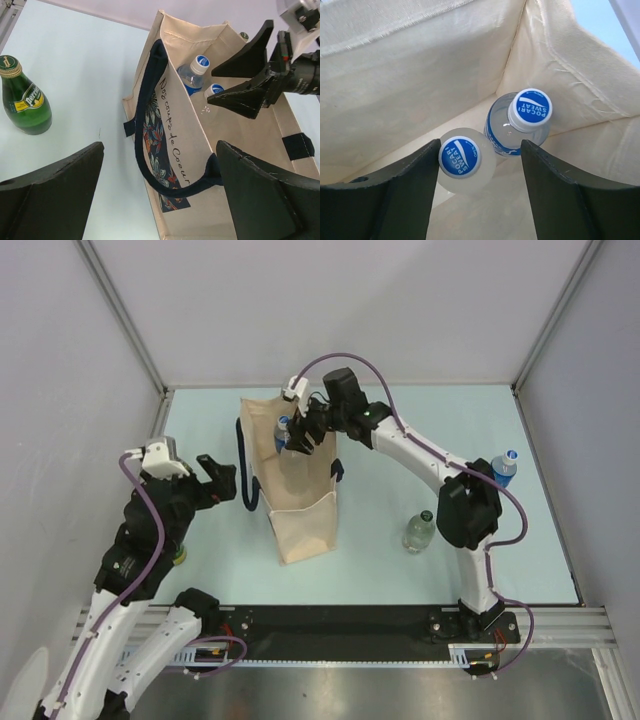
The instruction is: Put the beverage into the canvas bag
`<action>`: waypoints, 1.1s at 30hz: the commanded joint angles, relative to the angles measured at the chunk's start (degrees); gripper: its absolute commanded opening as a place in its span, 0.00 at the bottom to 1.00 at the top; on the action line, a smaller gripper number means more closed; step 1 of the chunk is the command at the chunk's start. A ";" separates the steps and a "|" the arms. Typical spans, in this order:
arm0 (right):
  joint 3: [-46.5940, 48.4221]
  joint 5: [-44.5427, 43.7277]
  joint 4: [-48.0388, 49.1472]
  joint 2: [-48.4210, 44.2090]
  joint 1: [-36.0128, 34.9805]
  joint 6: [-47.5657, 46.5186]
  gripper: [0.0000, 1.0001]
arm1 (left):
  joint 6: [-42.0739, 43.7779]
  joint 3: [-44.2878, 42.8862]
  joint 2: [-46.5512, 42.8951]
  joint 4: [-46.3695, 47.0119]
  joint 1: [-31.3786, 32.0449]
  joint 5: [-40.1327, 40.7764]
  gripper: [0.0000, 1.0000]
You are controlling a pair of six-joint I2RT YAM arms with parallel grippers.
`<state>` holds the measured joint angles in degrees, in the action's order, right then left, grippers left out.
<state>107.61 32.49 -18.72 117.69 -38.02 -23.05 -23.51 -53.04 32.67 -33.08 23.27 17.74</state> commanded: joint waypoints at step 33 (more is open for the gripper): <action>-19.36 15.41 -20.39 -41.83 23.78 4.24 0.76 | -7.79 -17.98 31.75 -3.65 -25.09 -3.77 0.98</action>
<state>90.06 45.76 -37.93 80.01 -16.73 -18.63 -29.89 -67.07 61.63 -34.09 3.01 14.31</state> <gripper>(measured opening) 0.751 0.996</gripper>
